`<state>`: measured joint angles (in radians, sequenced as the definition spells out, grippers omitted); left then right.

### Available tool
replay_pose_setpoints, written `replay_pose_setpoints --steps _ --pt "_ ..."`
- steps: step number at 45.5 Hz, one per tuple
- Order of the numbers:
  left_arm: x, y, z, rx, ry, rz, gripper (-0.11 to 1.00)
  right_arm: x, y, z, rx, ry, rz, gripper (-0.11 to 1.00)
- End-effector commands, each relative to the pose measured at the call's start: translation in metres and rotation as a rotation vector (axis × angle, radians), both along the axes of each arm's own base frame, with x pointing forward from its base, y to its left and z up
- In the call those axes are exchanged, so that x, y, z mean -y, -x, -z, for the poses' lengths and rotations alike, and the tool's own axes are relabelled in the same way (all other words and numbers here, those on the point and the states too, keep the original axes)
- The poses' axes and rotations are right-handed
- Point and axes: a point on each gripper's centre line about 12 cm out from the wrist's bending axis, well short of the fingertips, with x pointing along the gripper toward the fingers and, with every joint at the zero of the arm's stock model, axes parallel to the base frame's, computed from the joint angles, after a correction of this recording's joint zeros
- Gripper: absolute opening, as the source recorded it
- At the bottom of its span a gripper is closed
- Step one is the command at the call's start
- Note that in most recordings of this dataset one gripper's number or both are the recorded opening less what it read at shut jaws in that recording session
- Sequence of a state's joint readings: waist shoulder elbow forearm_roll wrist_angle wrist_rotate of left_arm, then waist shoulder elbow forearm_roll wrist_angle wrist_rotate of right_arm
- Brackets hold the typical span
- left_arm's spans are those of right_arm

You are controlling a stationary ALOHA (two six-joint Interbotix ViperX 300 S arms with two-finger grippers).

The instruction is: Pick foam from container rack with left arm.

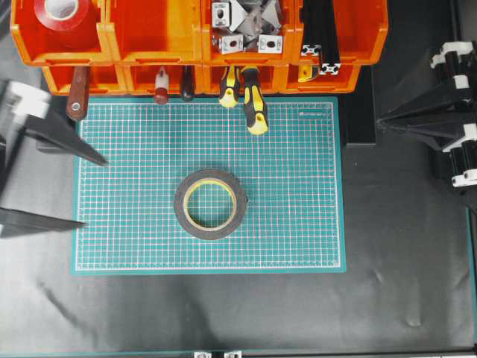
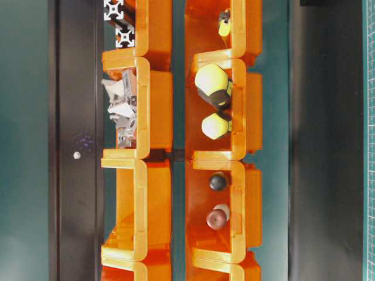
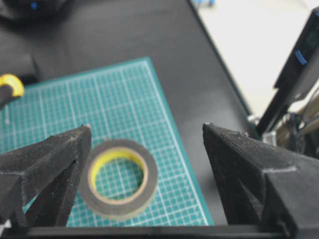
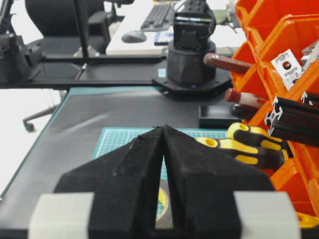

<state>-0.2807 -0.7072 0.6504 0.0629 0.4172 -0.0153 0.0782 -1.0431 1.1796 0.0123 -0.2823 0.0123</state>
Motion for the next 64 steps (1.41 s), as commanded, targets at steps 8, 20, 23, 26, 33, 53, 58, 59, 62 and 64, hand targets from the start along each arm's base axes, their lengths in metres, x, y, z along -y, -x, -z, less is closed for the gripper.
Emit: replay_pose_setpoints --steps 8,20,23,26,33,53,58,59,62,64 --pt "-0.017 0.041 -0.017 0.159 0.042 -0.021 0.84 0.000 -0.002 -0.014 0.030 -0.005 0.000 -0.01" --pt "-0.030 0.064 -0.025 0.321 0.075 -0.052 0.83 0.000 -0.002 -0.014 0.032 -0.006 0.000 -0.01" --pt "-0.031 0.065 -0.023 0.324 0.075 -0.054 0.83 0.000 -0.002 -0.014 0.033 -0.006 0.000 -0.01" --pt "-0.031 0.064 -0.022 0.321 0.075 -0.054 0.83 0.000 -0.002 -0.014 0.033 -0.006 0.000 -0.01" --pt "-0.030 0.064 -0.019 0.315 0.073 -0.053 0.83 0.000 -0.002 -0.014 0.032 -0.007 0.000 -0.01" --pt "-0.030 0.065 -0.018 0.314 0.075 -0.050 0.83 0.000 -0.002 -0.014 0.035 -0.006 0.000 -0.01" --pt "-0.030 0.065 -0.018 0.314 0.077 -0.051 0.83 0.000 -0.002 -0.014 0.033 -0.006 0.000 -0.01" --pt "-0.030 0.065 -0.018 0.314 0.077 -0.051 0.83 0.000 -0.002 -0.014 0.035 -0.006 0.000 -0.01" --pt "-0.030 0.065 -0.018 0.314 0.077 -0.050 0.83 0.000 -0.002 -0.014 0.035 -0.006 0.000 -0.01" --pt "-0.030 0.065 -0.017 0.313 0.076 -0.051 0.83 0.000 -0.002 -0.014 0.035 -0.006 0.000 -0.01"
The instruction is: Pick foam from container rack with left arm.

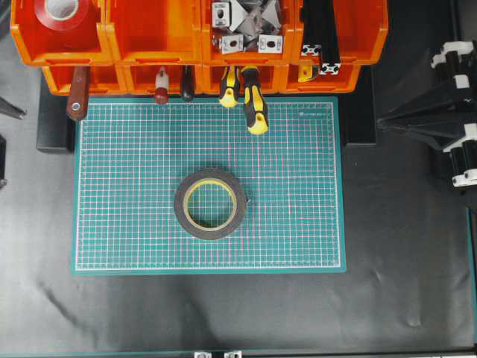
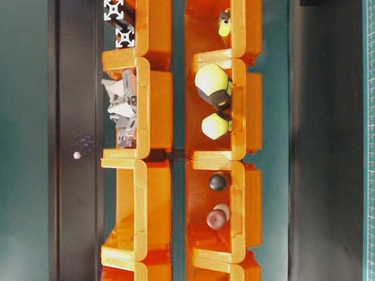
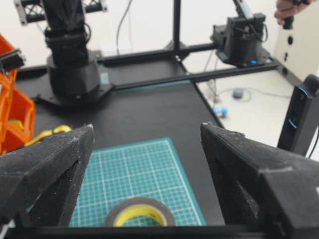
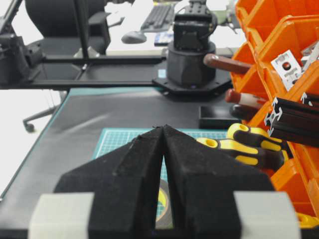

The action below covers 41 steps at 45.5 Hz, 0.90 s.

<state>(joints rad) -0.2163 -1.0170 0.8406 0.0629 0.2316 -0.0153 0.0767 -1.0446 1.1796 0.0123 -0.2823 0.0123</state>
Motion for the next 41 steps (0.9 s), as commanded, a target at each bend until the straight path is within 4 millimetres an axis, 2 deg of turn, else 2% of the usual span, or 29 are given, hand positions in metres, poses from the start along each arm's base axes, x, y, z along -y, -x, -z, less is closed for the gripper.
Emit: replay_pose_setpoints --steps 1,41 --pt "0.0004 -0.0003 -0.0043 0.015 0.002 0.001 0.83 -0.0004 -0.0020 -0.0137 0.033 -0.006 -0.001 -0.01" --pt "0.0002 0.0005 0.0010 0.003 0.010 0.001 0.83 -0.0007 -0.0020 -0.0134 0.030 -0.005 -0.003 -0.01"
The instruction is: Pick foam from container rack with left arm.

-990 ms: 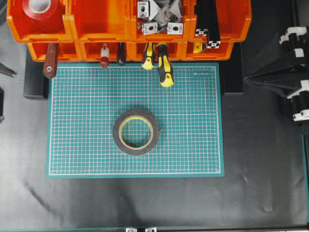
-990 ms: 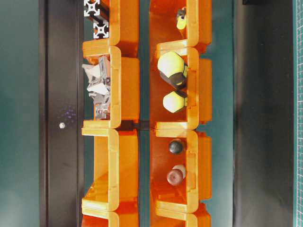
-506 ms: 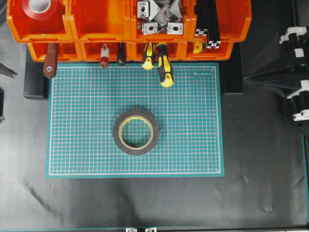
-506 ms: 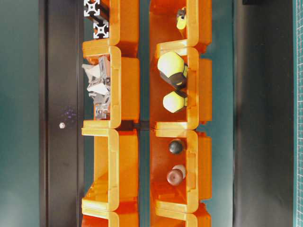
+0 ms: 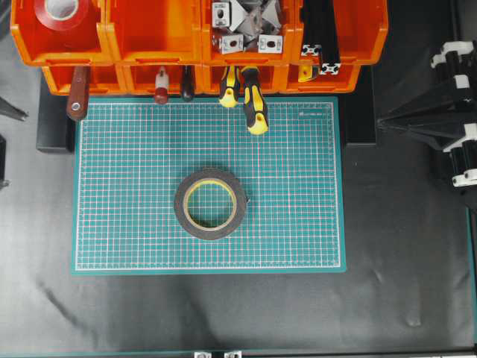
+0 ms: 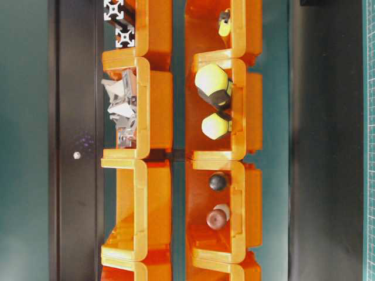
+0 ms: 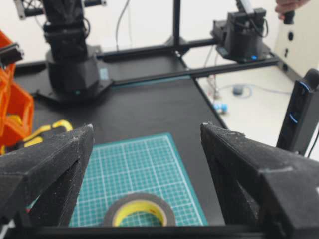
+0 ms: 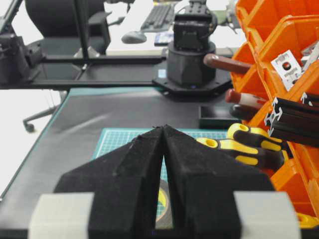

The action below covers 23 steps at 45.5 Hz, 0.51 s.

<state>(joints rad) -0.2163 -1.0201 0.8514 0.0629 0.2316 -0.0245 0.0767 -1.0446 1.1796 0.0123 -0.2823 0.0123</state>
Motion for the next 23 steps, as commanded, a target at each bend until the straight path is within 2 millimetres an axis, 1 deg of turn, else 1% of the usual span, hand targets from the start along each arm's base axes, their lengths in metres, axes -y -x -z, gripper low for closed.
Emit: replay_pose_setpoints --steps 1,23 --pt "0.0002 0.0002 -0.0028 0.012 0.004 0.001 0.83 -0.0004 -0.0021 -0.0140 0.032 -0.006 -0.001 -0.01" --pt "0.0004 0.0010 -0.0028 0.012 0.010 0.002 0.83 -0.0007 -0.0021 -0.0144 0.035 -0.006 -0.003 -0.01"
